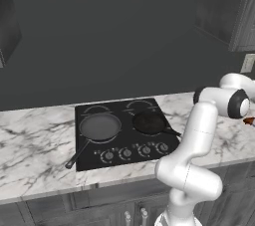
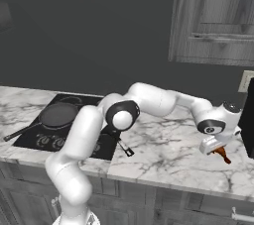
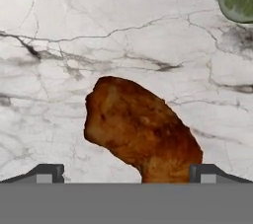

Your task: Place both pans onto different burners. Then place the lemon wedge and the chicken drumstick on different pans.

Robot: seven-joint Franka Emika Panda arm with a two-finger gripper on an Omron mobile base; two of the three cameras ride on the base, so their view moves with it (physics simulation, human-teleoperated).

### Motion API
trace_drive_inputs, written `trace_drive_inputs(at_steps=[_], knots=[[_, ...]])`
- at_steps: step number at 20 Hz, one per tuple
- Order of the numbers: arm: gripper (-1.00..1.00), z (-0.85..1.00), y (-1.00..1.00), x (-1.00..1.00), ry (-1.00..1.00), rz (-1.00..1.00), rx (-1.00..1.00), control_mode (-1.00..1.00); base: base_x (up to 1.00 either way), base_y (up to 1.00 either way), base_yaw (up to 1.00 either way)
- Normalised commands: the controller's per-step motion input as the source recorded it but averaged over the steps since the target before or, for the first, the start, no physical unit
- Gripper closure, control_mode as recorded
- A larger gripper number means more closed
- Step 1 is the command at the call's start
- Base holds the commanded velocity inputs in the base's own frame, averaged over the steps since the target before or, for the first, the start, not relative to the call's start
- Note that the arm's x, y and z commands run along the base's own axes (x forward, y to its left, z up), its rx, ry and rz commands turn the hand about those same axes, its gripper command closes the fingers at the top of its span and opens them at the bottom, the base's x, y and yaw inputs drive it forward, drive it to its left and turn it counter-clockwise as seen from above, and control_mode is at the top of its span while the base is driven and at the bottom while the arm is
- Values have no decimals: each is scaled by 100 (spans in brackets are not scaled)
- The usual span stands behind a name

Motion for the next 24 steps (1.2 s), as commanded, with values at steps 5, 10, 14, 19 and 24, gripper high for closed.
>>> trace_drive_inputs(at_steps=[5,10,14,19,24], knots=[[-100,-19,0,12,0,2,0,-100,0,0,0],[-100,-16,0,15,0,2,0,-100,0,0,0],[-100,-12,0,15,0,2,0,-100,0,0,0],[-100,-19,0,11,0,2,0,-100,0,0,0],[-100,-25,0,6,0,2,0,-100,0,0,0]])
